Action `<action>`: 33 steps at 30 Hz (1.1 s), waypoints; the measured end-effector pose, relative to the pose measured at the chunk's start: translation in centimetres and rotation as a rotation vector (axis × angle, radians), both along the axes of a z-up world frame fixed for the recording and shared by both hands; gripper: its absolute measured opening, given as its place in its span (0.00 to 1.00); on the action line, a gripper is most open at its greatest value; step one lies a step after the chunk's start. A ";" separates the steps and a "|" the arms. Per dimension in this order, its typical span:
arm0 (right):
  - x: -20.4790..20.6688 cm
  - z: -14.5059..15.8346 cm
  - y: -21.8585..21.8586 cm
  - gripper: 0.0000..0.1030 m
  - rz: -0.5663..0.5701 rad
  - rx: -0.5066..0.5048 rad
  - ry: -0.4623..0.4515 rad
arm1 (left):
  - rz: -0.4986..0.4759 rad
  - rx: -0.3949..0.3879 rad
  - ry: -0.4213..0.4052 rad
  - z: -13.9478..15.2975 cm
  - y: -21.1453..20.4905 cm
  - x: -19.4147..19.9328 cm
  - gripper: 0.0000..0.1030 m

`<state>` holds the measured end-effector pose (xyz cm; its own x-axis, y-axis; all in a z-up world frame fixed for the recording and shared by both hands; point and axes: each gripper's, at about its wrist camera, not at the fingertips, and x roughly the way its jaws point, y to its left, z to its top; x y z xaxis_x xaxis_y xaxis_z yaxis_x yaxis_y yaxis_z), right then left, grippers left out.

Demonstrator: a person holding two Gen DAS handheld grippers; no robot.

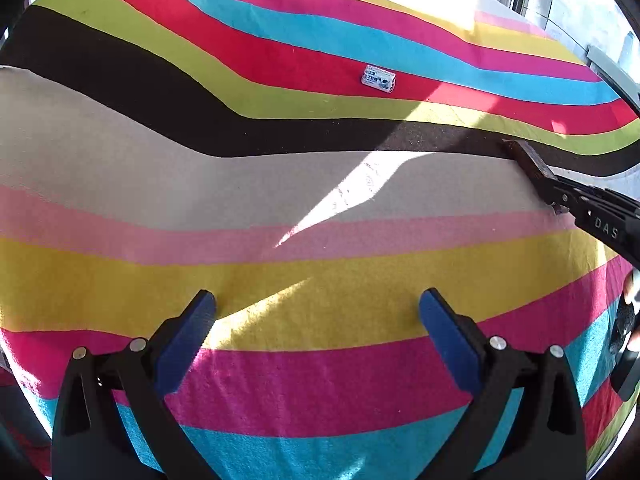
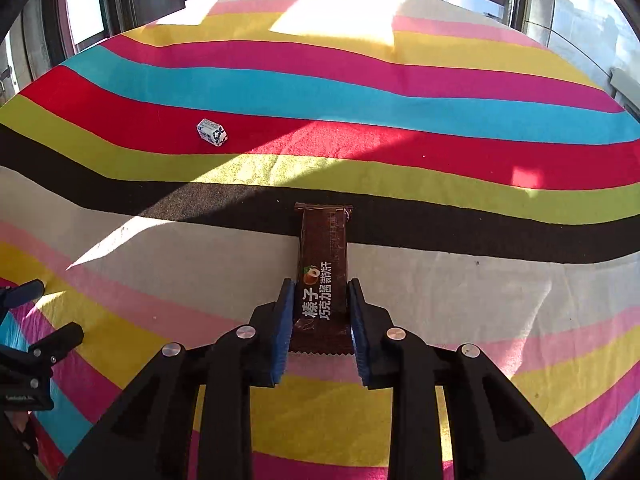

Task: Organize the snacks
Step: 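Grasp the small white packet with the left tool, then carry the chocolate bar and white packet over the white bin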

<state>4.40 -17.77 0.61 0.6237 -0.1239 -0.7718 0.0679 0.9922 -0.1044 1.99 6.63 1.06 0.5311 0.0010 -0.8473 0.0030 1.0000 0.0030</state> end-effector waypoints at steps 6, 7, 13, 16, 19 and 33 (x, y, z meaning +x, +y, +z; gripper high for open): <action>-5.4 0.1 -1.1 0.26 -0.010 0.059 -0.021 | -0.053 -0.006 -0.023 1.0 -3.5 8.9 0.98; -5.9 0.1 -1.1 0.26 -0.010 0.063 -0.023 | -0.079 -0.001 -0.039 1.1 -4.2 10.8 0.98; -7.0 0.3 -2.2 0.26 -0.004 0.144 -0.035 | -0.156 0.094 -0.052 0.5 -5.7 19.9 0.66; -7.1 0.3 -2.7 0.26 -0.003 0.169 -0.040 | -0.202 0.018 -0.066 0.7 -4.9 20.3 0.30; -7.3 0.4 -3.1 0.26 -0.002 0.198 -0.044 | -0.211 -0.001 -0.103 1.6 -5.2 17.4 0.30; -13.5 1.7 -0.9 0.26 -0.007 0.160 -0.113 | -0.315 0.016 -0.132 2.9 -9.2 -1.5 0.30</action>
<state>-9.10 -18.69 2.33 0.7070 -0.0097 -0.7072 0.0768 0.9950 0.0631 0.49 -2.56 3.97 0.6124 -0.1684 -0.7724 0.3106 0.9497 0.0392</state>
